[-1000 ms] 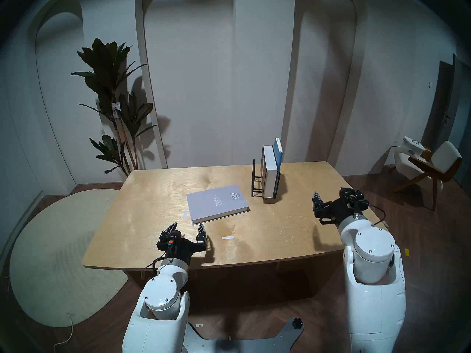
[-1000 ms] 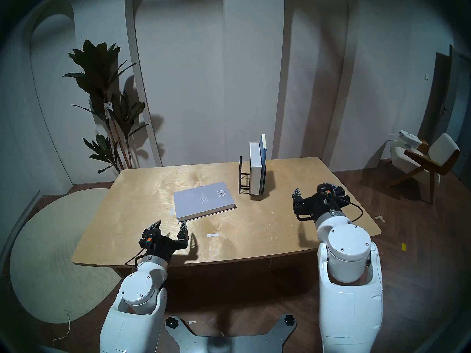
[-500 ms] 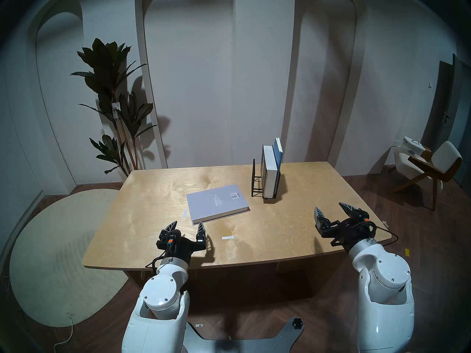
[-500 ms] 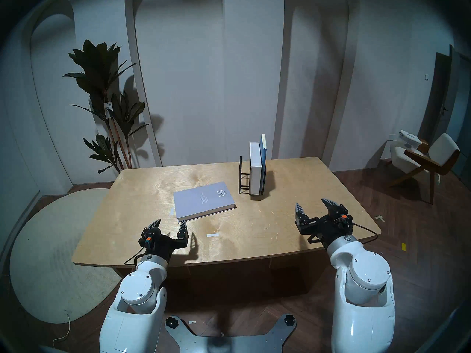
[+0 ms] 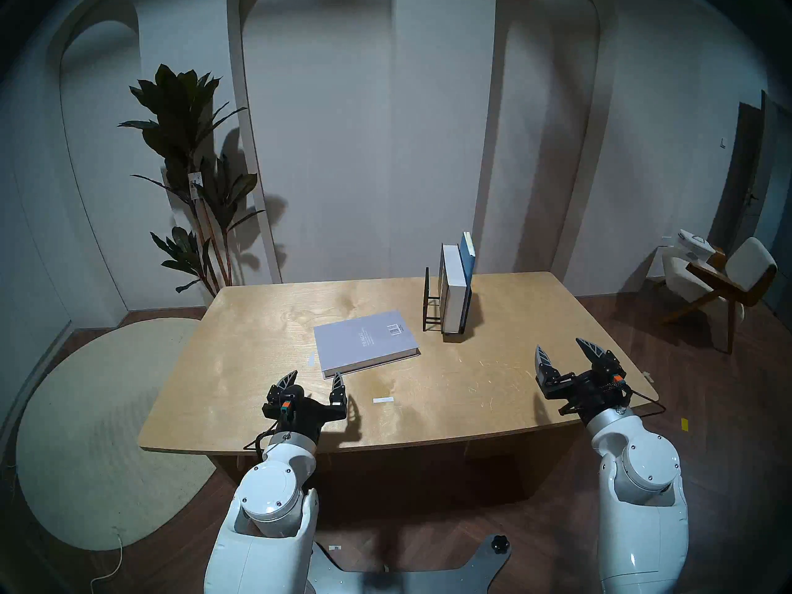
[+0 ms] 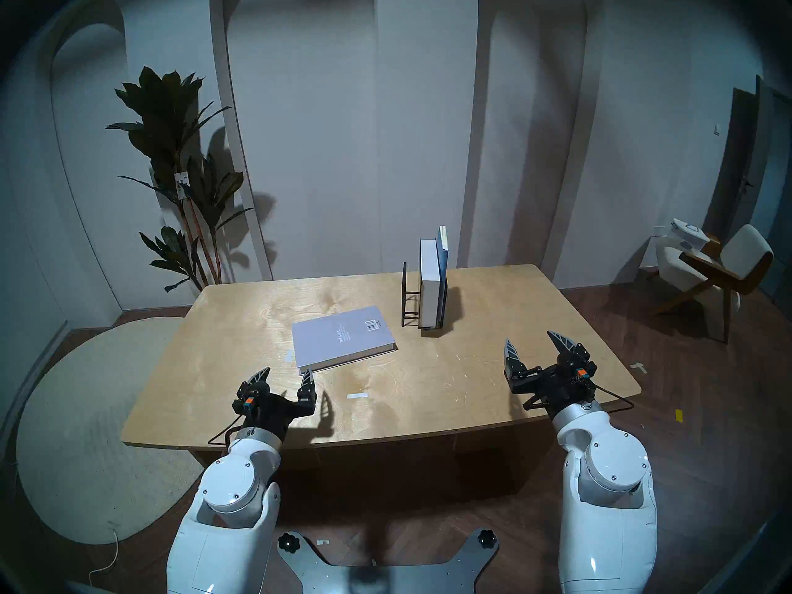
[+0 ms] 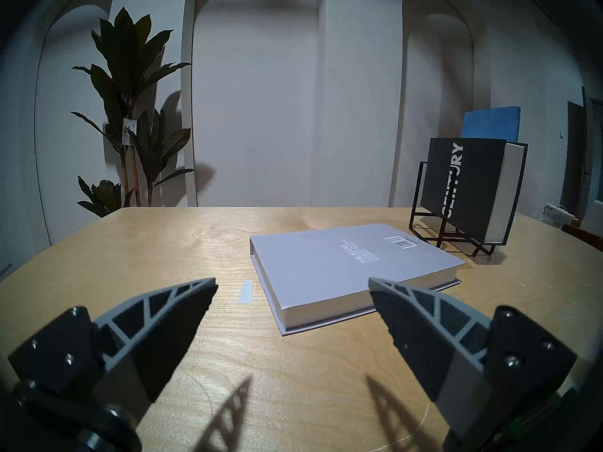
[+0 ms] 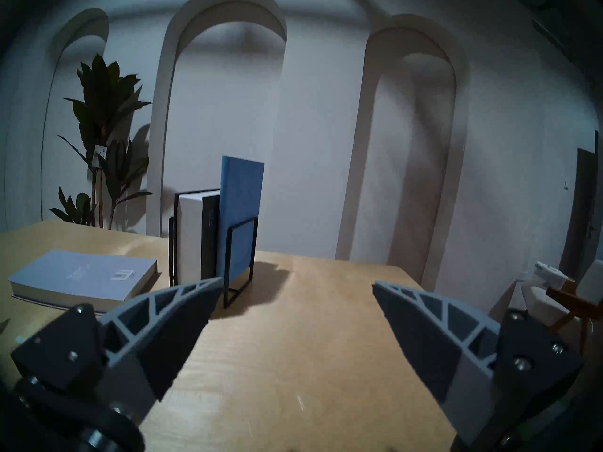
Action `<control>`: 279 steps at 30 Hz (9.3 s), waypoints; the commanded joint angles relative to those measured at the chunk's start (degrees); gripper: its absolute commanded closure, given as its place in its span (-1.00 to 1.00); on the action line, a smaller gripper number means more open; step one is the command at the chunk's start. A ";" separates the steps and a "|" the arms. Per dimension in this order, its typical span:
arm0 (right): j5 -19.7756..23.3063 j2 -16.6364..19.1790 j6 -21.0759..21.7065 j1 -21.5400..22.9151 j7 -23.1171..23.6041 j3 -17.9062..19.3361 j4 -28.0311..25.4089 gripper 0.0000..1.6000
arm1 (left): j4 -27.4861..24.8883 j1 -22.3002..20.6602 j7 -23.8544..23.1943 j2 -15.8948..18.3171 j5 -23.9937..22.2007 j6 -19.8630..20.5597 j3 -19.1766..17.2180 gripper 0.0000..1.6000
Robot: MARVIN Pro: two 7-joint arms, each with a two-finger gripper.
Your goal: Stack the books into one stack
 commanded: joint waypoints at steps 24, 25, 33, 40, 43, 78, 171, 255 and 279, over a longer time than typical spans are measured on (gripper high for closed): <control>-0.09 -0.10 -1.90 3.29 -2.72 0.84 3.92 -1.00 | -0.97 -13.57 -10.05 1.96 -4.01 6.12 9.79 -1.00; -0.13 -0.10 -1.90 3.33 -2.75 0.84 3.98 -1.00 | -0.95 -13.89 -9.92 1.98 -4.02 6.58 10.15 -1.00; -0.29 -0.14 -1.98 3.50 -2.95 0.83 4.18 -1.00 | 0.14 -16.78 -6.04 2.49 -4.67 10.63 15.55 -1.00; -0.26 -0.09 -2.01 3.51 -3.07 0.77 4.22 -1.00 | 2.56 -20.68 -0.14 2.27 -6.96 15.11 20.44 -1.00; -0.22 -0.05 -2.01 3.51 -3.12 0.74 4.23 -1.00 | 3.54 -22.14 1.46 2.09 -7.46 14.44 22.39 -1.00; 0.25 0.13 -0.47 4.46 -5.25 1.87 6.67 -1.00 | 23.09 -38.22 14.87 -4.61 -12.60 9.73 33.51 -1.00; 1.09 1.09 -0.48 4.25 -5.70 1.30 6.85 -1.00 | 49.41 -50.96 28.76 -13.39 -23.44 -4.29 39.48 -1.00; 1.59 1.74 -0.51 3.89 -6.55 0.73 6.69 -1.00 | 68.23 -63.62 23.94 -15.59 -23.75 -8.10 37.91 -0.75; 1.74 1.95 -0.50 3.76 -6.83 0.55 6.62 -1.00 | 58.82 -58.21 24.64 -11.61 -21.14 -9.20 39.79 1.00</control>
